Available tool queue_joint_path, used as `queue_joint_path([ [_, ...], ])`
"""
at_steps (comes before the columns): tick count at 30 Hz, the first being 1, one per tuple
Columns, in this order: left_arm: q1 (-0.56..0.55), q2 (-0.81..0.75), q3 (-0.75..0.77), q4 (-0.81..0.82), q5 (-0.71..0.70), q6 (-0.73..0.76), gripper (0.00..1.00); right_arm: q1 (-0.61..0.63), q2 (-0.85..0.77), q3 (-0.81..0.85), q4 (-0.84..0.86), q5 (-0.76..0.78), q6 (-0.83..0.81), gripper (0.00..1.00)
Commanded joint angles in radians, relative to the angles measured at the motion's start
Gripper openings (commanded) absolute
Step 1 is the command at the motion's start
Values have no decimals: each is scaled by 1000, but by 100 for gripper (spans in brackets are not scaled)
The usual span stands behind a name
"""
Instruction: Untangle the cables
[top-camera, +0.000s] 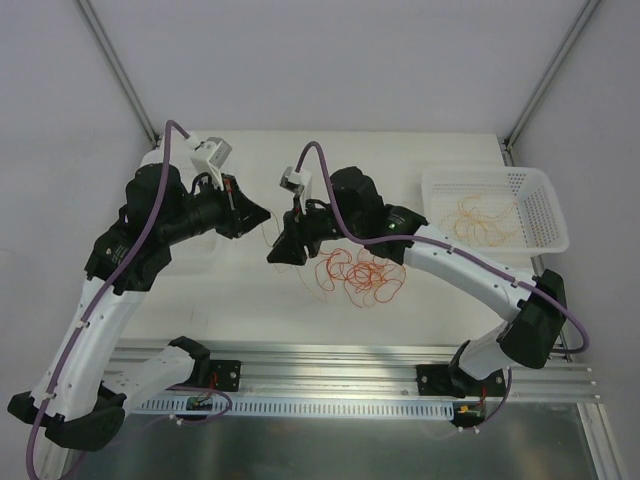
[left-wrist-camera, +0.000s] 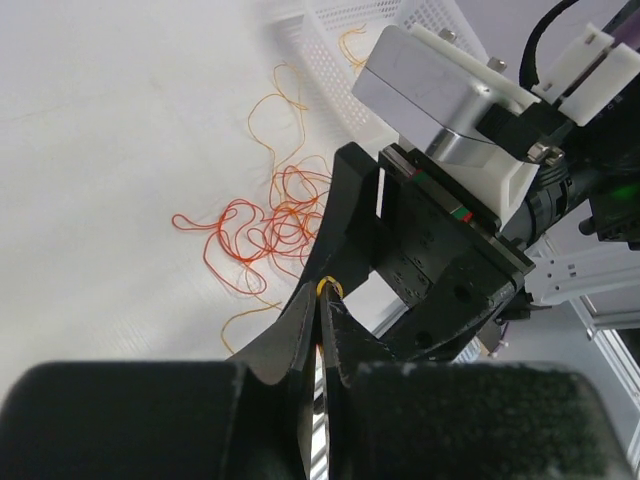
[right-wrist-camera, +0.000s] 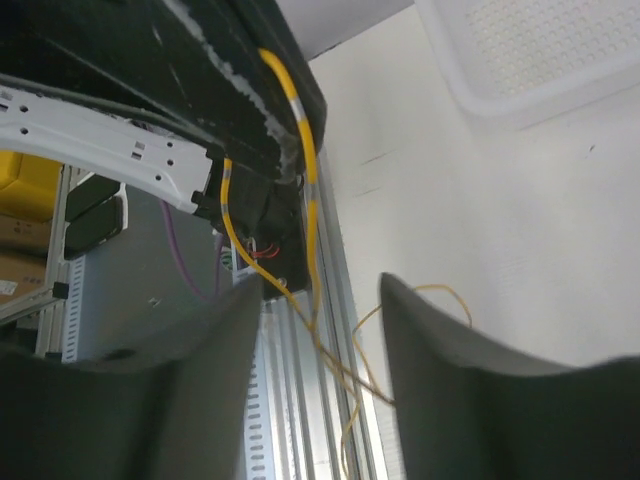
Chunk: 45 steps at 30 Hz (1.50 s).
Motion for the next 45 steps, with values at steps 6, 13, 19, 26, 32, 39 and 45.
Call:
queue_joint_path([
  [6, -8, -47, -48, 31, -149, -12, 1, 6, -66, -29, 49, -10, -1, 3],
  [13, -6, -81, -51, 39, -206, 0, 25, 3, -116, -12, -49, 39, -22, 1],
  [19, -8, -158, -60, 60, -226, 43, 70, -36, -152, 3, -171, 123, -45, 1],
  [26, -7, -282, -165, 134, -128, 110, 99, -140, -202, 92, -309, 217, -36, 1],
  [32, -6, -365, -324, 152, -128, 115, 99, -270, -233, 294, -461, 327, -24, 1],
  [39, -6, -403, -520, 152, -194, 113, 99, -516, -299, 439, -481, 350, 45, 1],
  [45, -8, -373, -675, 177, -215, 126, 99, -759, -357, 358, -423, 464, 19, 1],
])
